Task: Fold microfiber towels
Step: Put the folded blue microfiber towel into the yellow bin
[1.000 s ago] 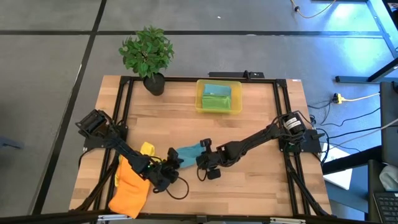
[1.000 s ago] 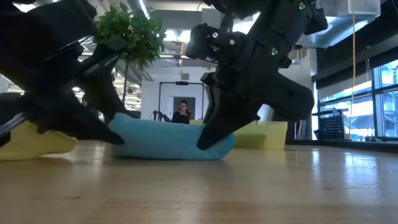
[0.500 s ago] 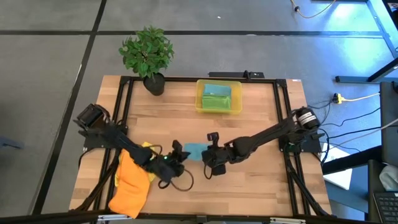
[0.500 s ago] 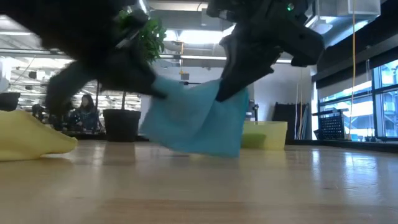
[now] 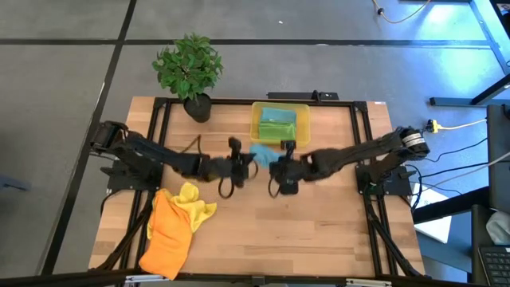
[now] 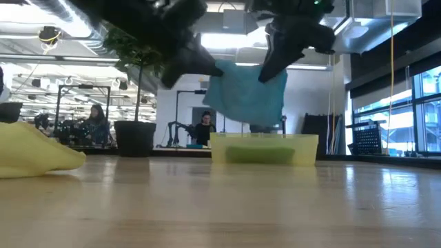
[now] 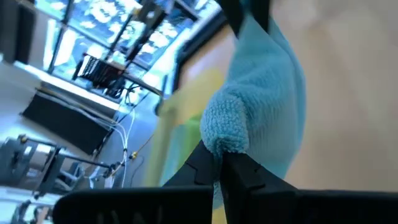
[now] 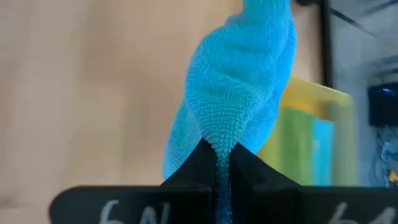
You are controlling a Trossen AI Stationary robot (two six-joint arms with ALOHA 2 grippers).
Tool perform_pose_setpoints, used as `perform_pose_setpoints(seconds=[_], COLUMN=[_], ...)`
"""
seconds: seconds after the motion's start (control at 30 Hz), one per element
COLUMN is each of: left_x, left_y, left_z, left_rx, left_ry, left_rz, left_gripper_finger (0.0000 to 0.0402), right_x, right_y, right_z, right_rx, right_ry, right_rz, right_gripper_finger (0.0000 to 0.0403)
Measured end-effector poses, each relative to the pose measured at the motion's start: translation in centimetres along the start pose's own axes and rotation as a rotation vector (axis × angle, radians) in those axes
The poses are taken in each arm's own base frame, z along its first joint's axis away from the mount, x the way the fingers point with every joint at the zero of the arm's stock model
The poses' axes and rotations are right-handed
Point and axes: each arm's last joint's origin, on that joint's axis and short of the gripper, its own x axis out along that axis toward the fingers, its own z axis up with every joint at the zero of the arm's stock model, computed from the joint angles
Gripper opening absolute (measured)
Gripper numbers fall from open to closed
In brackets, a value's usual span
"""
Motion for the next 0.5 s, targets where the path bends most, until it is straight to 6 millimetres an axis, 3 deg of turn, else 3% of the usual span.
perform_pose_setpoints(seconds=[0.3,0.5], left_x=[4.6,6.3], left_y=[6.4,9.8], left_z=[-4.2,-7.1], left_rx=[-0.143,-0.195], left_ry=[-0.045,-0.072], left_rz=[0.024,0.073], left_gripper_finger=[0.0,0.0], right_x=[0.5,2.4], right_y=[-8.7,-13.4], right_z=[-1.9,-3.7], right_rx=[0.09,0.134], right_ry=[0.049,0.097], right_rz=[-0.102,-0.143], right_gripper_finger=[0.0013,0.0013])
